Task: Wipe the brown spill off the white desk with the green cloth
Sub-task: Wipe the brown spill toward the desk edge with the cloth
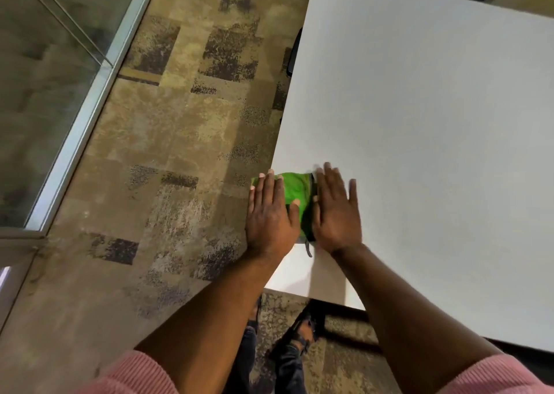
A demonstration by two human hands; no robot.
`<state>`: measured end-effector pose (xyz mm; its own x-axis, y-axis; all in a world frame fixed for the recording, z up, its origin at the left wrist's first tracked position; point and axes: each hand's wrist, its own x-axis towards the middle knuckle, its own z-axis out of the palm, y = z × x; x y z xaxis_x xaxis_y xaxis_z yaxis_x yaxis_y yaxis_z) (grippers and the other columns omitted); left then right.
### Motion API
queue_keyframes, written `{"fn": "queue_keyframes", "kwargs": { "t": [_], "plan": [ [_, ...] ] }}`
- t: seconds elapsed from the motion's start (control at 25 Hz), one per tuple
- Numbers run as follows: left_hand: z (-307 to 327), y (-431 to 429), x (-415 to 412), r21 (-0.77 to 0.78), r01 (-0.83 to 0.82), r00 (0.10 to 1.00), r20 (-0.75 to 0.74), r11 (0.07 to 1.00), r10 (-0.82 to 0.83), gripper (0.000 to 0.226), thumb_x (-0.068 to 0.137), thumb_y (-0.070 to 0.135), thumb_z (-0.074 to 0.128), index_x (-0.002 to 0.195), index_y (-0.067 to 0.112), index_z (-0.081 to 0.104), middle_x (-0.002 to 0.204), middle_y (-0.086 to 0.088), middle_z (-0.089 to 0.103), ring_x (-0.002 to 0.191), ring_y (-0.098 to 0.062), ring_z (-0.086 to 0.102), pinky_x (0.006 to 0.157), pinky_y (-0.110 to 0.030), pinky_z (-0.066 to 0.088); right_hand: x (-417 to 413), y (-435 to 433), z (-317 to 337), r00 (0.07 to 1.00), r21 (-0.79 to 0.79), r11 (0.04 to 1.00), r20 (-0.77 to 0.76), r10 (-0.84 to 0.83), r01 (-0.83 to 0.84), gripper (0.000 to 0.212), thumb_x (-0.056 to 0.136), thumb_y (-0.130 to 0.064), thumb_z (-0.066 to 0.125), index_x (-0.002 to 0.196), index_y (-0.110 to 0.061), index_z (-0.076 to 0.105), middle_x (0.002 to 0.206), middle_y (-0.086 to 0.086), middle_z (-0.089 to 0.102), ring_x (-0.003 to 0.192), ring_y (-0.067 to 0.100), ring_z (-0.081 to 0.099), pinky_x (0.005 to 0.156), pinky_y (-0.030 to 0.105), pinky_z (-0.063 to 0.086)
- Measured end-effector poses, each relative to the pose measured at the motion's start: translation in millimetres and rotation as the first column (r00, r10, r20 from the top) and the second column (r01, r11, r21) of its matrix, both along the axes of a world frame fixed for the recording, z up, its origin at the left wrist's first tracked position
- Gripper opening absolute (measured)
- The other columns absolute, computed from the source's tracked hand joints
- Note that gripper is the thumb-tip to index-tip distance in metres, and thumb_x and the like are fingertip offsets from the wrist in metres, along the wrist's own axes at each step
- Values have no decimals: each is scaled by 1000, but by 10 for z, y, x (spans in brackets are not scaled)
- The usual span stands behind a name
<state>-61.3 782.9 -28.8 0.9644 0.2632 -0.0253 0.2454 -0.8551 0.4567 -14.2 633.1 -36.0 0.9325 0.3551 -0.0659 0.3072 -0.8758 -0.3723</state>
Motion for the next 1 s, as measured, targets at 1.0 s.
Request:
{"fn": "queue_keyframes", "kwargs": {
  "t": [1.0],
  "plan": [
    [-246, -88, 1102, -73, -310, 940, -173, 948, 295, 74, 104, 48, 47, 160, 5, 26, 162, -18, 37, 145, -36, 43, 112, -45, 42, 11, -229, -353, 998, -86, 995, 32, -45, 48, 65, 101, -30, 35, 163, -10, 30, 173, 7, 20, 162, 23, 12, 130, 52, 10]
  ]
}}
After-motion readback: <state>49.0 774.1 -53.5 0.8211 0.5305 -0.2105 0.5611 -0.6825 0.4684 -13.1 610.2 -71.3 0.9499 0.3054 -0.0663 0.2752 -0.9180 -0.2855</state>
